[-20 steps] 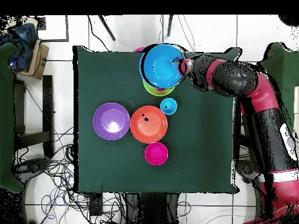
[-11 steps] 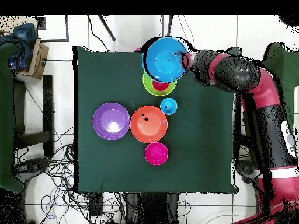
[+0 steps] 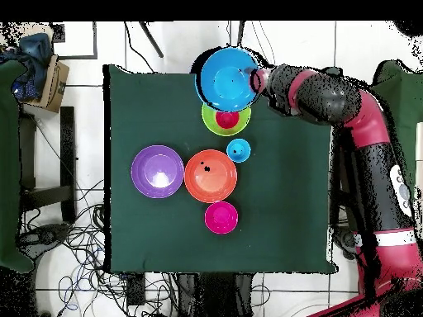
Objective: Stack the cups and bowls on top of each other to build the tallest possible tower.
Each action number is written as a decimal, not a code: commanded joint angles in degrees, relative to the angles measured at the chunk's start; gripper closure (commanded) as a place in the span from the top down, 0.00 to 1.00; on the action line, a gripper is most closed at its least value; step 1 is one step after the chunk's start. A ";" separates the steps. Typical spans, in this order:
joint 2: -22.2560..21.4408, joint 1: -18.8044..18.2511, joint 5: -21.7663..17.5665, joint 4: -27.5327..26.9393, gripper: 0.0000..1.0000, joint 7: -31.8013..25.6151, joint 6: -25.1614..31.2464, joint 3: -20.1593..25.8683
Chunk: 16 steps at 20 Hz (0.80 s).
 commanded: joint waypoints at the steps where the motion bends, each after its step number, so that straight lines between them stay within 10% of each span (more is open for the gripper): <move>1: 1.32 2.10 -2.64 -1.99 0.00 -19.84 3.52 -2.69; 16: 2.06 1.12 -3.11 -1.17 0.00 -22.16 3.52 -2.66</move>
